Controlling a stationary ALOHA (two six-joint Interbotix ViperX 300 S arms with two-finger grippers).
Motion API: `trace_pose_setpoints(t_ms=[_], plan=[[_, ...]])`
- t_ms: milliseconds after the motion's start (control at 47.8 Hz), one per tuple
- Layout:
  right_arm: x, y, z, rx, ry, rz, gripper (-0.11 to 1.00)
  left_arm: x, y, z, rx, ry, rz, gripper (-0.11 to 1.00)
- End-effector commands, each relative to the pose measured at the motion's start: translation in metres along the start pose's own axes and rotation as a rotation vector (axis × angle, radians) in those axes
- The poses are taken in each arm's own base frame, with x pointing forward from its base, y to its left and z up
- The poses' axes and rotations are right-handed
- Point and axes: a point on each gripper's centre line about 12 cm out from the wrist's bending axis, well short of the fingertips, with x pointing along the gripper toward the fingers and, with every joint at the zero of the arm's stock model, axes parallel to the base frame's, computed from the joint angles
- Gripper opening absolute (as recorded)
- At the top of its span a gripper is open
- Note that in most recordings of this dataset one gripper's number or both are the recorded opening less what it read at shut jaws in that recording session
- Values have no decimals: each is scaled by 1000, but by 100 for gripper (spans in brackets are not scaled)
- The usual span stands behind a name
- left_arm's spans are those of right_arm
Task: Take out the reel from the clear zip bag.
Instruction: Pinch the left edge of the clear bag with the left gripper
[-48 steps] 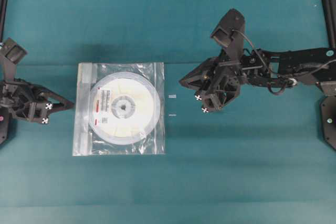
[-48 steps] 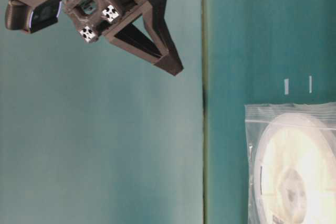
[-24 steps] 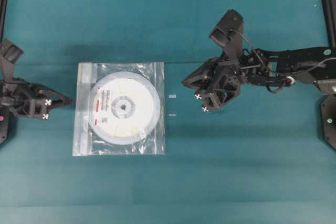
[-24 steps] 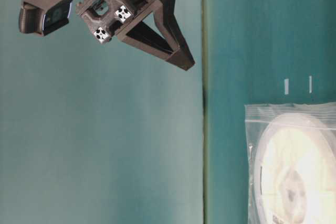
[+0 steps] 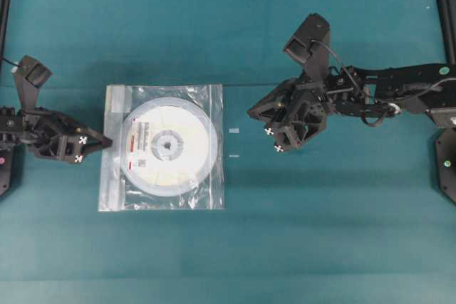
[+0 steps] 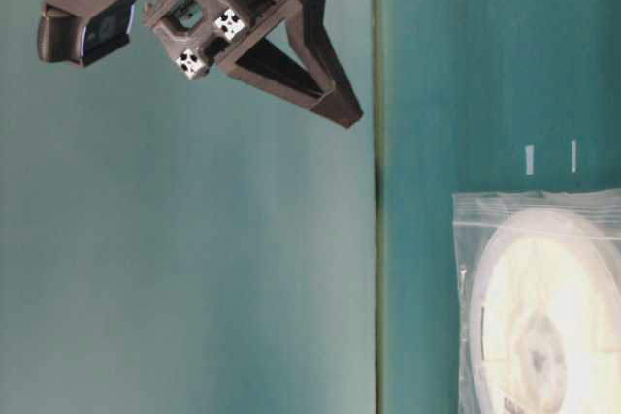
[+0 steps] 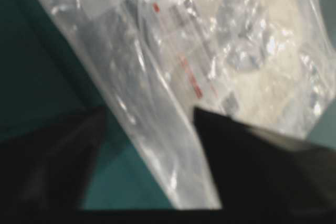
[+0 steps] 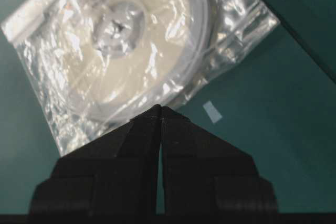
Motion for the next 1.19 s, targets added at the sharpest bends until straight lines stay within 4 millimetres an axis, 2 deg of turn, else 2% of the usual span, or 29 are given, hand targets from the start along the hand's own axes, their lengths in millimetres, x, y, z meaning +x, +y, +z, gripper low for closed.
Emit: trace_pose_setpoints(t_ms=[0,42,84,251,606,962,1171], plan=[[-2,3,4,13,-9,7,0,0,-6,5,-2,-20,-27,87],[-2,2,4,13,-7,6,0,0,-7,5,-5,-21,-28,94],[-2,2,4,13,-7,6,0,0,-6,5,-12,-20,-27,97],[-2,2,4,12,-7,6,0,-1,-2,2,-22,-11,-13,90],[-2,2,4,13,-6,5,0,-5,5,-3,-56,-3,-2,89],[-2,2,4,13,-9,6,0,12,-5,4,-55,0,0,89],[-2,2,3,10,-7,7,0,14,-4,3,-57,4,7,89]])
